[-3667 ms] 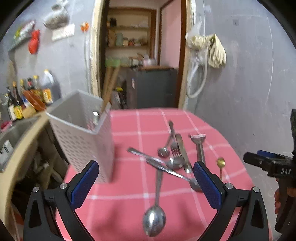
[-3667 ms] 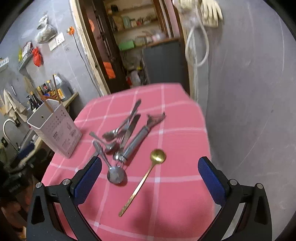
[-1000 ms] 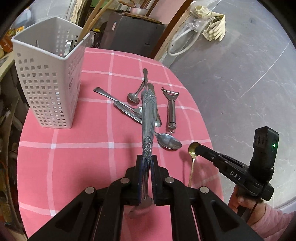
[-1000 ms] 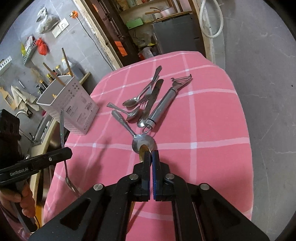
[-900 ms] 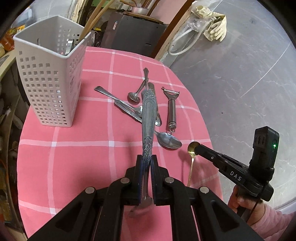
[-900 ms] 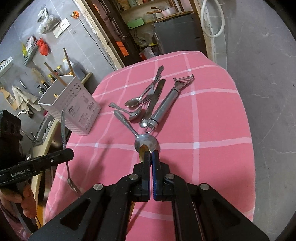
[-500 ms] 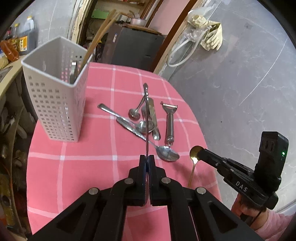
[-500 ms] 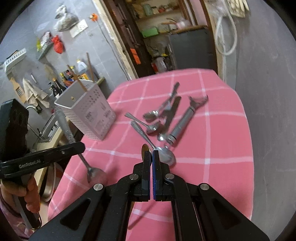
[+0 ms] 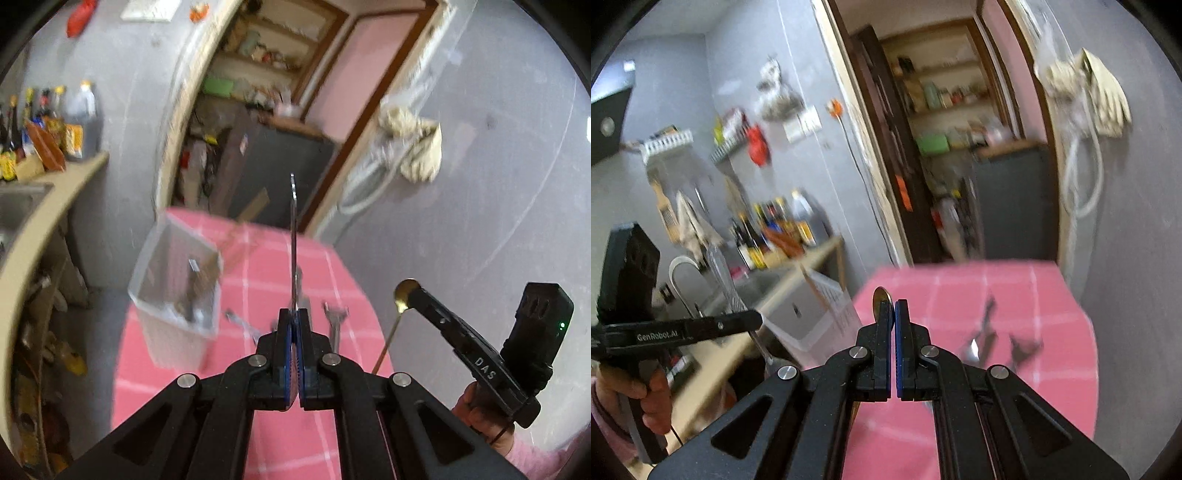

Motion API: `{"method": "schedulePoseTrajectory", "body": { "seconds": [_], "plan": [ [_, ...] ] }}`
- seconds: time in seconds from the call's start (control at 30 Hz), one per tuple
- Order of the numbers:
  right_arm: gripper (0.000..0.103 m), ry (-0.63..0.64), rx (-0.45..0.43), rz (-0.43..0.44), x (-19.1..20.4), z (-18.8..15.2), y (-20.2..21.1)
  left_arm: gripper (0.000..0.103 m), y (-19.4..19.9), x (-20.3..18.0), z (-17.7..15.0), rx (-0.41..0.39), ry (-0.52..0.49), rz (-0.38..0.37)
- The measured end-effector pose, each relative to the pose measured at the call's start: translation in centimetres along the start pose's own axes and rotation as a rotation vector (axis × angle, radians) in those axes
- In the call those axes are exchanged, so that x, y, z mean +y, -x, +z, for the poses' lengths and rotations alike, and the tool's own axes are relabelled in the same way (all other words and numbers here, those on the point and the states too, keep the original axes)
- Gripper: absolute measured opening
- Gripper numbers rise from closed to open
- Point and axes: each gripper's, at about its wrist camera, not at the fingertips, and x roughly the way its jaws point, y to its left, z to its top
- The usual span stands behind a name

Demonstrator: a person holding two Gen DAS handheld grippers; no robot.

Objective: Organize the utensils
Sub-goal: 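Lift both spoons over the white holder and release them inside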

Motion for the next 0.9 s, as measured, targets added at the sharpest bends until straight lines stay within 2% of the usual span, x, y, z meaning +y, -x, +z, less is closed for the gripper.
{"method": "schedulePoseTrajectory", "body": {
  "seconds": [0.13, 0.23, 0.33, 0.47, 0.6, 0.73, 0.9],
  "plan": [
    [0.002, 0.025, -0.115, 0.053, 2.2, 3.9, -0.6, 0.003, 1.6, 1.0, 3.4, -0.095, -0.024, 0.05],
    [0.002, 0.05, -0.177, 0.066, 4.4, 5.4, -1.6, 0.003, 1.5, 1.9, 5.2, -0.139, -0.058, 0.09],
    [0.002, 0.069, -0.227, 0.076, 6.7, 5.7, -2.9, 0.003, 0.4, 3.0, 5.8, -0.149, -0.084, 0.092],
    [0.002, 0.128, -0.268, 0.077, 9.3, 4.8, -5.1, 0.003, -1.7, 4.7, 5.0, -0.131, -0.119, 0.115],
    [0.002, 0.187, -0.256, 0.049, 11.0, 3.8, -7.7, 0.003, -3.3, 6.2, 3.9, -0.088, -0.116, 0.138],
    [0.002, 0.233, -0.203, 0.041, 11.7, 2.6, -9.7, 0.003, -4.0, 7.4, 3.2, -0.079, -0.083, 0.118],
    [0.002, 0.202, -0.123, 0.075, 10.3, 1.3, -11.0, 0.003, -4.6, 8.0, 2.5, -0.06, -0.073, 0.083]
  ]
}}
